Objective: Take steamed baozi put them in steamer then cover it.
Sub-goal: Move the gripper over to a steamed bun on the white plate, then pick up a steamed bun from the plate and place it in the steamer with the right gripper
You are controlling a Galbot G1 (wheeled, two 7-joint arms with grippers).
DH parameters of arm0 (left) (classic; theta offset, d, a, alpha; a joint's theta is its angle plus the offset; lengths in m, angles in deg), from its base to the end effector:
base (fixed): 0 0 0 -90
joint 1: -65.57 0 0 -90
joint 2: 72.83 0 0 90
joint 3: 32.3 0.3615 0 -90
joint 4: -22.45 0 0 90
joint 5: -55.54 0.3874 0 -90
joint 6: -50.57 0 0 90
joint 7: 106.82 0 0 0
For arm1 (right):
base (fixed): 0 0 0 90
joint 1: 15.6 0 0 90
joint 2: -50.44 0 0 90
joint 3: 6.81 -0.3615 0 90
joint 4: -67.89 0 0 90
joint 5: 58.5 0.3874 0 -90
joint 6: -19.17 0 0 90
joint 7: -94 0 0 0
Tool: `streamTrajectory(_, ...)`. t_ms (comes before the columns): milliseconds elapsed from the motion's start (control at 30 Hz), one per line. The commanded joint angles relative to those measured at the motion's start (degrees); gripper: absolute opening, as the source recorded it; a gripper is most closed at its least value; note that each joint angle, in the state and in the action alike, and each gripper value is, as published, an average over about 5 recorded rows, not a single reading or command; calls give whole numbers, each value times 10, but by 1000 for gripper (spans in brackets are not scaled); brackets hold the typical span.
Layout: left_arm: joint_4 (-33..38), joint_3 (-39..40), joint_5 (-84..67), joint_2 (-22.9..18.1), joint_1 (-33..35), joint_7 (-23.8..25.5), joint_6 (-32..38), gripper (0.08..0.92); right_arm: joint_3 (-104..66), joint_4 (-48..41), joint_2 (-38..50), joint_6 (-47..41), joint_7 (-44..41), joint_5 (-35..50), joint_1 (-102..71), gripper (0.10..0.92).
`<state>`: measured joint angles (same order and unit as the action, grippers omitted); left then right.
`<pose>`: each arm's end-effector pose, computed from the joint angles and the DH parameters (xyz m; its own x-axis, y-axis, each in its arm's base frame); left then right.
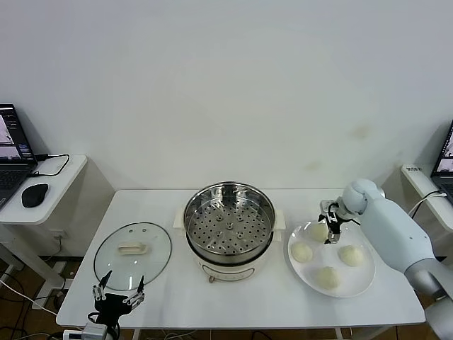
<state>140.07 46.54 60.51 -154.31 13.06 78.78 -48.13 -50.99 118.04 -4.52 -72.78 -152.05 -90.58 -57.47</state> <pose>0.1637 0.0927 -0.3399 -0.9477 -0.0525 0.3147 0.0421 0.9572 0.2862 0.6013 -0.1754 -0.2606 -0.2471 -0.0652 0.9668 -0.9682 -0.0246 -0.2491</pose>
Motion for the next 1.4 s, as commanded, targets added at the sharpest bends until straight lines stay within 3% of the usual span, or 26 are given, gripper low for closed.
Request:
streamTrajectory(33, -2, 4, 1, -1, -1, 0, 0, 823, -1, -5, -3, -2, 9, 0, 0, 823)
streamTrajectory(200, -4, 6, 2, -1, 0, 0, 1, 823, -3, -5, -6, -6, 12, 4, -2, 802)
streamTrajectory(400, -7, 9, 4, 5, -1, -1, 2, 823, -4, 0, -5, -8, 12, 8, -4, 674)
streamTrajectory(667, -5, 13, 5, 3, -2, -1, 2, 823, -3, 29, 21, -14, 4, 28, 2, 619)
streamTrajectory(1067, -3, 18, 6, 2, -4, -8, 6, 823, 102, 101, 71, -44, -39, 196, 154, 577)
streamTrajectory(1233, -2, 15, 6, 5, -5, -16, 10, 823, 173, 44, 18, -7, -64, 261, 268, 577)
streamTrajectory(1400, -4, 12, 5, 9, -8, -22, 14, 823, 194, -65, -102, 86, -96, 280, 350, 584)
